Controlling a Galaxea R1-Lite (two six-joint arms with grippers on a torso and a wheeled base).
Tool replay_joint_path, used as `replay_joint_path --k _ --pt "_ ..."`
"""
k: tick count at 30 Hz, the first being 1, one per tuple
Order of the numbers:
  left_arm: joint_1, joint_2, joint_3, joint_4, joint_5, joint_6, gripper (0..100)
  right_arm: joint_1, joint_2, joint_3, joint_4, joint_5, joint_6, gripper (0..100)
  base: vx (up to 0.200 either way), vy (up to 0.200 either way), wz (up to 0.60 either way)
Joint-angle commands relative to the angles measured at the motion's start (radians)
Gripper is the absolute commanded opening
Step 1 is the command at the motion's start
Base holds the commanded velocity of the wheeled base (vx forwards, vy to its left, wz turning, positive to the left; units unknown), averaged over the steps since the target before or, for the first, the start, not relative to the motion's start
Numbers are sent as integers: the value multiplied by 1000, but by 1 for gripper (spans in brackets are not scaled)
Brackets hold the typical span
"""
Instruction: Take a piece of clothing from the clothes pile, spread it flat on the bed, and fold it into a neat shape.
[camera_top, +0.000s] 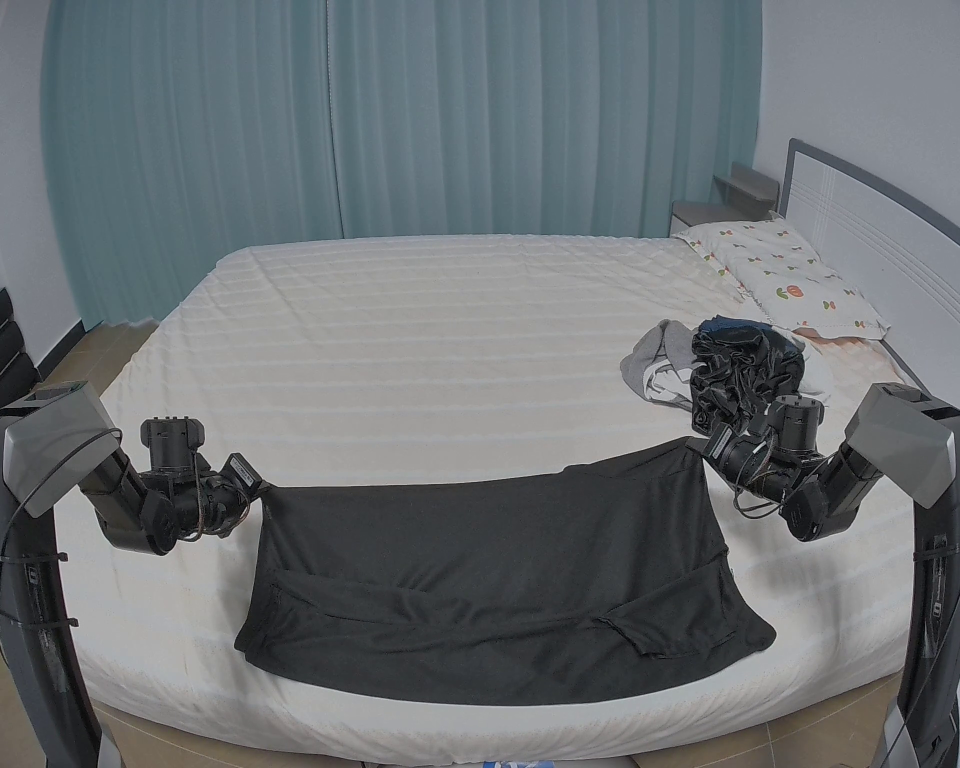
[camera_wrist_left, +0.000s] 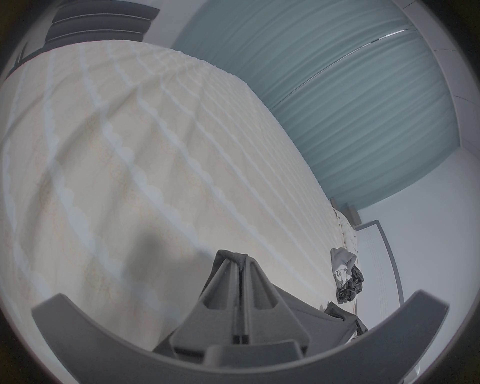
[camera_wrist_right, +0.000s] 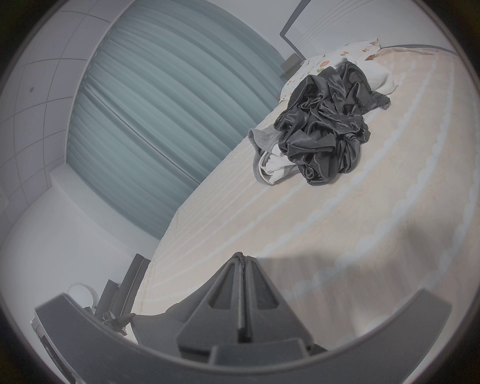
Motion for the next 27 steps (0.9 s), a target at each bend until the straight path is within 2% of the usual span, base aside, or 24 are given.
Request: replay_joint_path --k 1,9,17,22,27 --pt "-10 -92 48 -8 -1 2 0 -1 -11 15 -18 1 1 0 0 0 0" --pt "-18 -109 102 -44 0 45 0 -5 -61 59 -62 6 16 0 0 0 0" --pt "-20 -69 94 -68 0 61 0 1 -52 90 -53 26 10 0 0 0 0" --pt "-12 -46 119 -70 0 171 0 -18 -95 165 -47 78 8 0 0 0 0" --pt "-12 -49 142 -119 -3 209 0 -42 -133 246 -50 121 -16 0 0 0 0"
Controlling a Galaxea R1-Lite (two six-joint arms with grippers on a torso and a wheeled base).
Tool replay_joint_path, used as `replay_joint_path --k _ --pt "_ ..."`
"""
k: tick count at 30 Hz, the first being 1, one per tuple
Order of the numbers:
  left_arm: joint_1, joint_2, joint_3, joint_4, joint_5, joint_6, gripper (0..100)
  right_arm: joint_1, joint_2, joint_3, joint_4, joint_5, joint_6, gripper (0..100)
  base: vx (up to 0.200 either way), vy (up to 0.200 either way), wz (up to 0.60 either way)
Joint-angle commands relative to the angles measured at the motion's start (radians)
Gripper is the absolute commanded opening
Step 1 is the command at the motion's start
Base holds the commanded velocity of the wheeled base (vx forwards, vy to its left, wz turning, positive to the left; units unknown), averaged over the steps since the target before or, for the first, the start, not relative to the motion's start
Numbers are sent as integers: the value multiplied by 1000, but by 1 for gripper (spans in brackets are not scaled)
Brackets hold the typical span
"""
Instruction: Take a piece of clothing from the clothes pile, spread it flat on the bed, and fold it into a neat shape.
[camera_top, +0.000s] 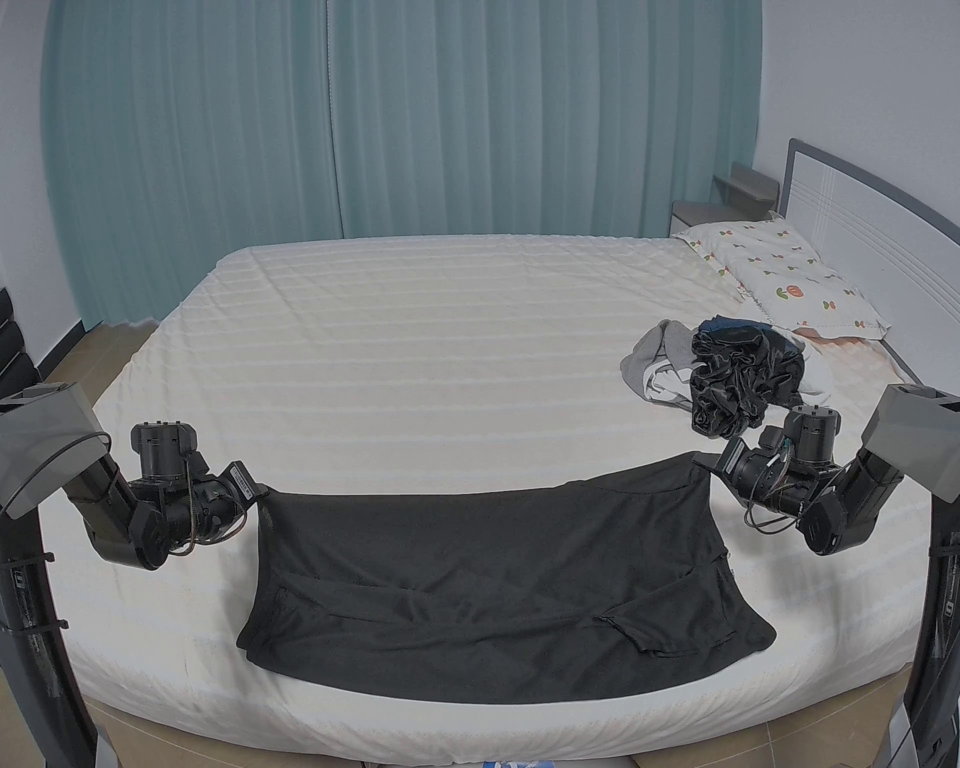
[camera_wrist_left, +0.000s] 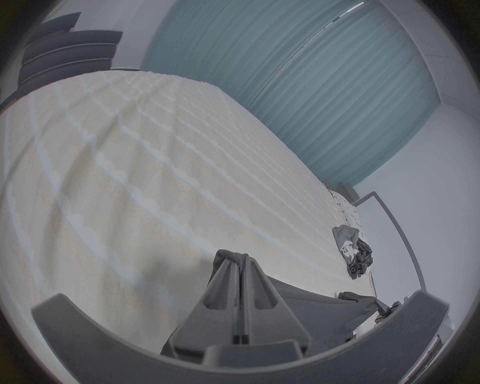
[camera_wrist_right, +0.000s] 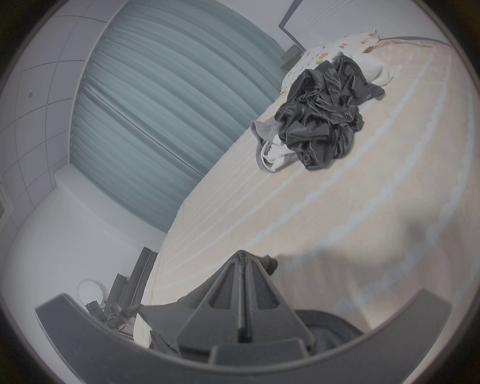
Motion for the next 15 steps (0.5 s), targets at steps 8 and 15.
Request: replay_joint_path --k 8,15 --pt "11 0 151 -122 -32 115 0 -46 -112 188 -8 75 -57 0 0 0 0" --pt "11 0 267 -201 -32 197 0 -52 -141 336 -8 111 -154 0 0 0 0"
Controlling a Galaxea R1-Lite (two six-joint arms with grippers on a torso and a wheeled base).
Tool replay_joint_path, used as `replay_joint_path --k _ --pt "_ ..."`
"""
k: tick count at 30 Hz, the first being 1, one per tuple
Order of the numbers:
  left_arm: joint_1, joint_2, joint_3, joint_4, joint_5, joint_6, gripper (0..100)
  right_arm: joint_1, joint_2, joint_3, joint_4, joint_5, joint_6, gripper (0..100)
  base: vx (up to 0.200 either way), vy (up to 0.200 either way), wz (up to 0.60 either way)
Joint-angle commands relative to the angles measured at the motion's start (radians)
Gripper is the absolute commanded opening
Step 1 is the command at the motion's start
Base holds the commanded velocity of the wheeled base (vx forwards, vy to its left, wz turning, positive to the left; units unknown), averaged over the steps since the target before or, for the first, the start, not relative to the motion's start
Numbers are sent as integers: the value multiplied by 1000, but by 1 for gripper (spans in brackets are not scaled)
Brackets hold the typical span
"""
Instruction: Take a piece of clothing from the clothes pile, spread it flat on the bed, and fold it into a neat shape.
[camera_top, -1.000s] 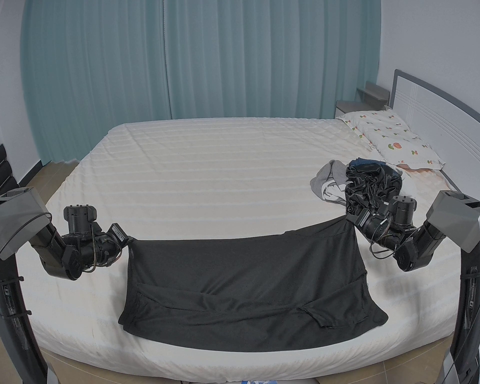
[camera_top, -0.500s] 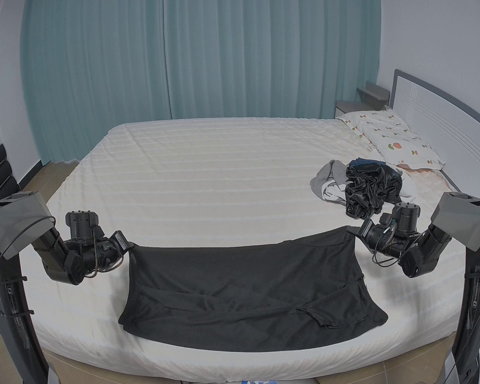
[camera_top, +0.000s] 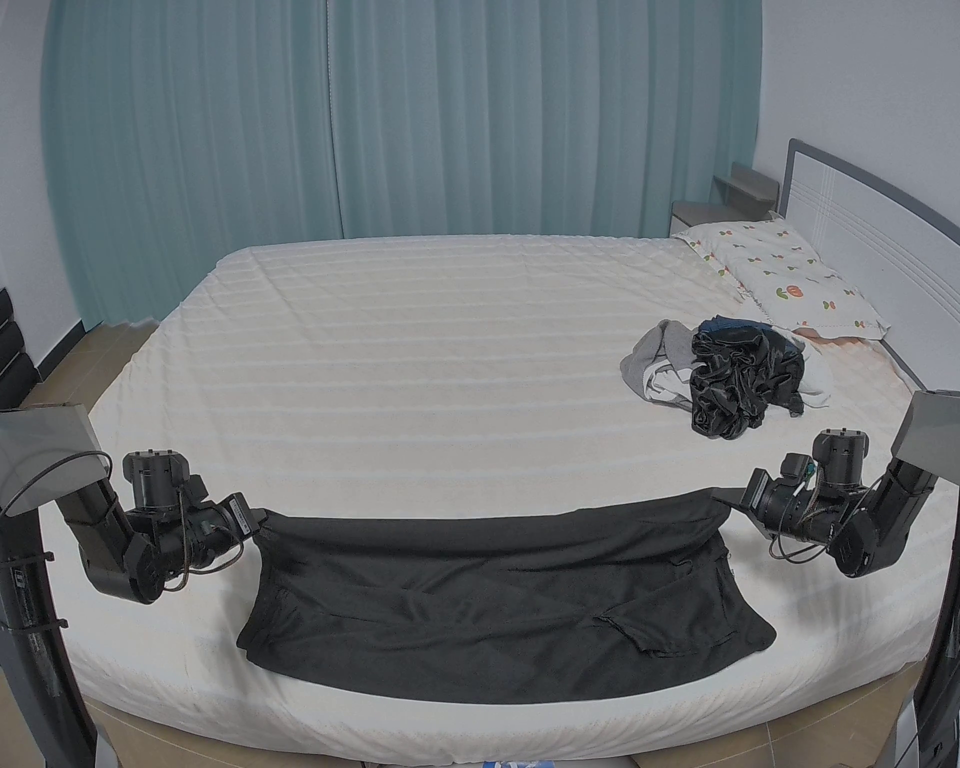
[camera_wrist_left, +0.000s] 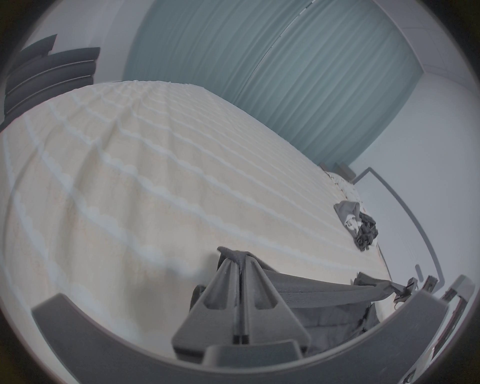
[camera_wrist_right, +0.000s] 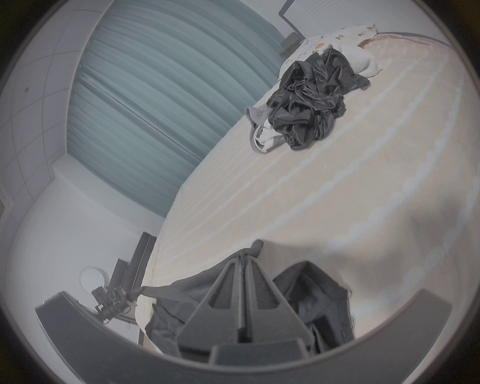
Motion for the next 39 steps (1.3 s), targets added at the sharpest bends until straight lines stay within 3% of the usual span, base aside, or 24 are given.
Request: replay_joint_path --k 1,7,15,16,17,29,30,35,39 --pt "1 -1 94 -30 -2 57 0 -6 -36 122 0 17 -77 0 0 0 0" --pt "-2 16 160 -62 0 117 0 3 -2 203 -3 16 -187 0 0 0 0" --pt "-14 70 249 -193 0 118 0 5 49 234 -6 -1 -216 0 0 0 0" --pt "-14 73 254 -202 0 118 0 5 49 237 -6 -1 -218 100 0 0 0" --pt "-14 77 266 -220 0 118 100 6 47 244 -7 -1 -216 100 0 0 0" --pt "18 44 355 -312 0 94 100 -3 -92 263 -78 2 -139 100 0 0 0" --pt "26 34 357 -312 1 71 100 0 -103 254 -79 0 -127 100 0 0 0" --pt "50 -29 340 -312 -5 -213 100 46 -105 200 -61 -6 -112 100 0 0 0" --pt "75 -1 317 -314 -6 -254 100 102 -43 165 -30 -24 -112 100 0 0 0"
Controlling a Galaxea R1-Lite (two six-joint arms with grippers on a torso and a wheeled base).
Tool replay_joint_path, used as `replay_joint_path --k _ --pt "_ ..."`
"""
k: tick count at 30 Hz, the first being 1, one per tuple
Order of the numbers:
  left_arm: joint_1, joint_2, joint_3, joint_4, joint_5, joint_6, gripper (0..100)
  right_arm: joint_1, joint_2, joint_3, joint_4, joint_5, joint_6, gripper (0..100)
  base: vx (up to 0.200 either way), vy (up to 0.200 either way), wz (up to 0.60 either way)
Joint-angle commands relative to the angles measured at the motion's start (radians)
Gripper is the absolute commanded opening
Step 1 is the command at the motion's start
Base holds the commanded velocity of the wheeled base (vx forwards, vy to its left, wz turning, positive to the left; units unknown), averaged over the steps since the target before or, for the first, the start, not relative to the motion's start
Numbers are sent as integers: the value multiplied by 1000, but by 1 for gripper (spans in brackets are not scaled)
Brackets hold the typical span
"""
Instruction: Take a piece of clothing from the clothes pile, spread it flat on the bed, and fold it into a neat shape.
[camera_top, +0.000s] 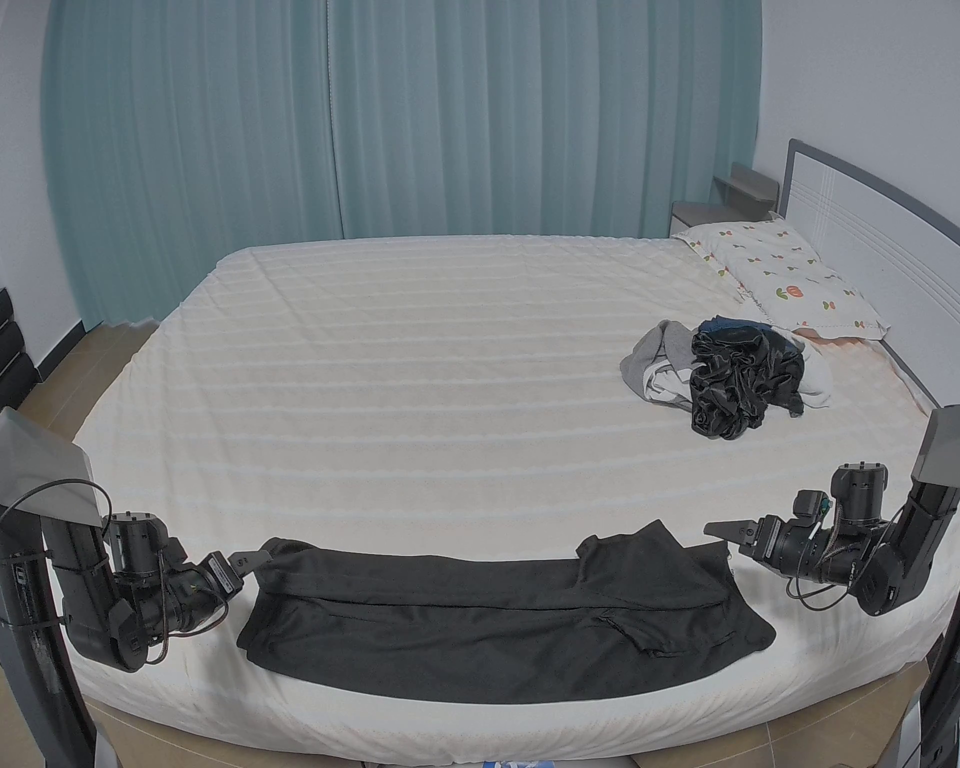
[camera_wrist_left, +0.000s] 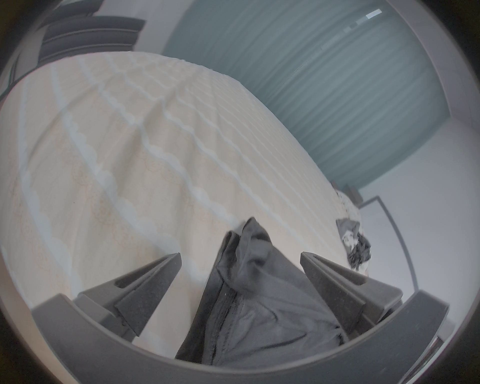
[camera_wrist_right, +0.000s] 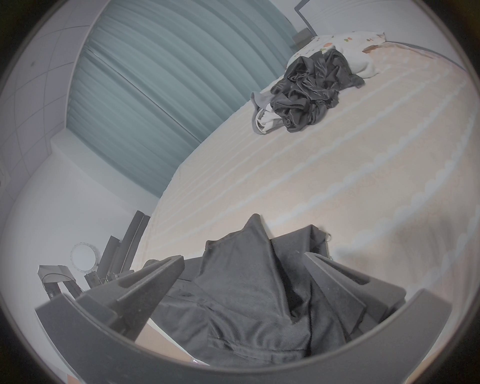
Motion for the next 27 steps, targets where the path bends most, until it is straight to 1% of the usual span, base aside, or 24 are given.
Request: replay_joint_path --k 1,5,12,13,19,27 --pt "33 -6 -26 -1 -5 -41 100 75 72 -66 31 -27 4 100 0 0 0" --pt "33 5 -26 -3 -5 -40 100 97 158 -126 41 -87 2 100 0 0 0" --pt "33 5 -23 -3 -5 -40 100 100 188 -146 51 -94 2 100 0 0 0" --pt "33 6 -20 -1 -5 -40 100 95 202 -163 97 -100 -4 0 0 0 0" --pt "33 5 -13 -3 -5 -38 100 97 181 -141 93 -105 -4 0 0 0 0" --pt "33 5 -6 -3 -5 -40 100 81 95 -31 47 -102 -8 0 0 0 0"
